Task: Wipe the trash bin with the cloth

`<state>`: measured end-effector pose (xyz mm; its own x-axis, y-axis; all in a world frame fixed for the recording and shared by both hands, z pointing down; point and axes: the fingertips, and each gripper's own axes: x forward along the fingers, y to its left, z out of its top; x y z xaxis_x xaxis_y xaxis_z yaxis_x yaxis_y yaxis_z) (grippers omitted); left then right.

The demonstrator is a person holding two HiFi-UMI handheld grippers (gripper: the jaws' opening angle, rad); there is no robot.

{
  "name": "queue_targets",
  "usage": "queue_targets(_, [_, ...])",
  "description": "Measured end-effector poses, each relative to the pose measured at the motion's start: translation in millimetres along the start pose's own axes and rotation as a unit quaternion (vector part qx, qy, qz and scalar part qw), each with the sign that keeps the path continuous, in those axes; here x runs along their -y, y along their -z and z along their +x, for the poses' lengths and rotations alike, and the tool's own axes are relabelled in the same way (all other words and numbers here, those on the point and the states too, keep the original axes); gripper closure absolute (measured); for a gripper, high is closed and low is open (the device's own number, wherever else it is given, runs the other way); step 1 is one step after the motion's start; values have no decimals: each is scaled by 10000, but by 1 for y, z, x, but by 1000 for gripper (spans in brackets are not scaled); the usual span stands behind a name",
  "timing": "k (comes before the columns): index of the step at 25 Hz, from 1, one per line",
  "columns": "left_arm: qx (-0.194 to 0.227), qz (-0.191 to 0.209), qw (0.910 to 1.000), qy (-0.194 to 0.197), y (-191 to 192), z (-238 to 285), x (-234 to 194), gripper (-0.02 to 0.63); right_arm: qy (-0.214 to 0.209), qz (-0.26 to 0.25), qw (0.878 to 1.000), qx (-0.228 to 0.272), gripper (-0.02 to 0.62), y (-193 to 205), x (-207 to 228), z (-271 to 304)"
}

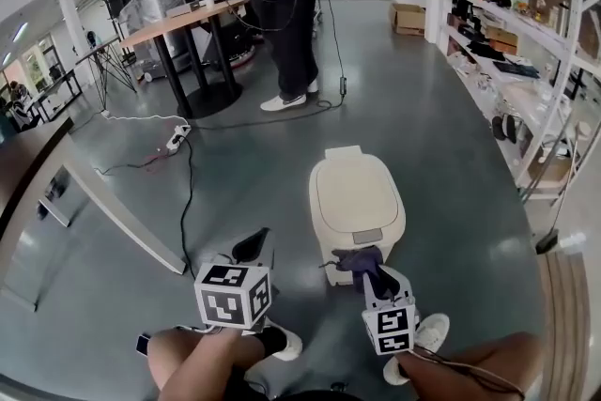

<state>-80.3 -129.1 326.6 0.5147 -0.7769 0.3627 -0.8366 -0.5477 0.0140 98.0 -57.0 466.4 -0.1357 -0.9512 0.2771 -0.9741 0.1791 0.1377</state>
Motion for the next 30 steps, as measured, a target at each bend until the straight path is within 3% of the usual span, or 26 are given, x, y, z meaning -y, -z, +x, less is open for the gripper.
queue_targets(4, [-106,-180,9997,90,17,5,13,609,357,6,9992,-161,515,8,27,-1])
queue_targets(8, [-213,-646,9977,59,38,11,17,609,663,0,9974,-290,515,18,43,0])
queue_targets(13, [-581,-468,9965,381,58,25,48,609,938,102,9946,-436,515,26,72,-4])
queue_targets(22, [-712,-411,9955,480,76,35,55,609,844,255,9946,-556,515,35,78,-5])
queue_targets(30, [-866,-76,9945,591,94,44,67,609,258,102,9967,-759,515,55,19,-5])
